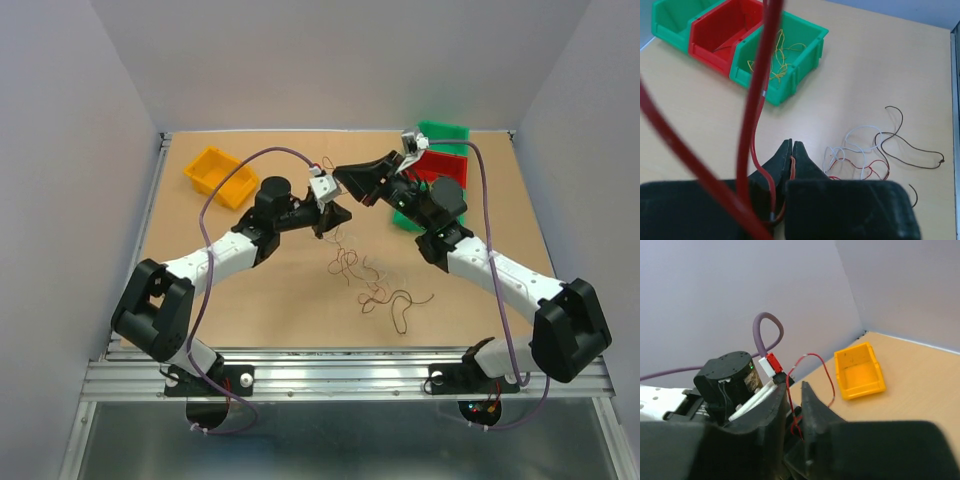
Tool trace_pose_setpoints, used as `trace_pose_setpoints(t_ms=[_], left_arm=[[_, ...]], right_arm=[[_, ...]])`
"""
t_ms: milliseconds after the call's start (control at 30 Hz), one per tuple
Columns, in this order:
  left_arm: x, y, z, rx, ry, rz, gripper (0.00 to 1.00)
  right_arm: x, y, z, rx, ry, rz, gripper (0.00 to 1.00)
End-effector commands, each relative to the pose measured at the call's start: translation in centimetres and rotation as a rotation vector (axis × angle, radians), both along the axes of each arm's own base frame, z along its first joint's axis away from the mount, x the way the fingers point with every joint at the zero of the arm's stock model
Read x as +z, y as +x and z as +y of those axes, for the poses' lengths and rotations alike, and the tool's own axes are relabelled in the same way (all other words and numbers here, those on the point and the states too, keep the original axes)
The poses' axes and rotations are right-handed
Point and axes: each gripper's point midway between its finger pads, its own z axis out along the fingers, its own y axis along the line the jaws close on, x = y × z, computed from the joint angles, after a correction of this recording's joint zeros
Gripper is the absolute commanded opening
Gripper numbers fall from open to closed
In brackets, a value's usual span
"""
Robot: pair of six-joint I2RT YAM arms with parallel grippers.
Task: Untangle the cables
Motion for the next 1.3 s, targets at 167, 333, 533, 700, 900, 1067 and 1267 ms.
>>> trace_pose_setpoints(t_ms=[167,333,533,700,900,1067,1267], left_arm=[[10.3,0.2,3.3,0.047,-0.165,-0.097,0.00],[17.3,-0.7,5.0,0.086,-0.242,-0.192,0.00],[23.4,-1.8,6.1,0.089,-0.314,-0.203,0.00],[31.8,-1.9,7.1,0.139,-0.356,-0.290,0.00],[39.0,-1.3,8.7,0.200,-0.421,-0.370,0.00],[37.5,-0.1,8.3,0.212,-0.406,-0.318,0.00],[35.5,0.5,8.8,0.257,-0.396,-0.325,0.00]], right_arm=[[-1.1,2.7,0.1,-0.124,-0.168,-0.099,0.76],[-4.1,1.9,2.6,0.033,-0.225,-0.160,0.76],[-5.2,1.8,5.8,0.210,-0.204,-0.206,0.61],[-8.9,1.1,8.7,0.357,-0.228,-0.206,0.58],[-11.7,-1.2,10.9,0.399,-0.266,-0.230,0.64],[-11.2,-0.6,9.7,0.286,-0.207,-0.229,0.77],[-11.2,-1.7,9.5,0.317,-0.201,-0.256,0.77]])
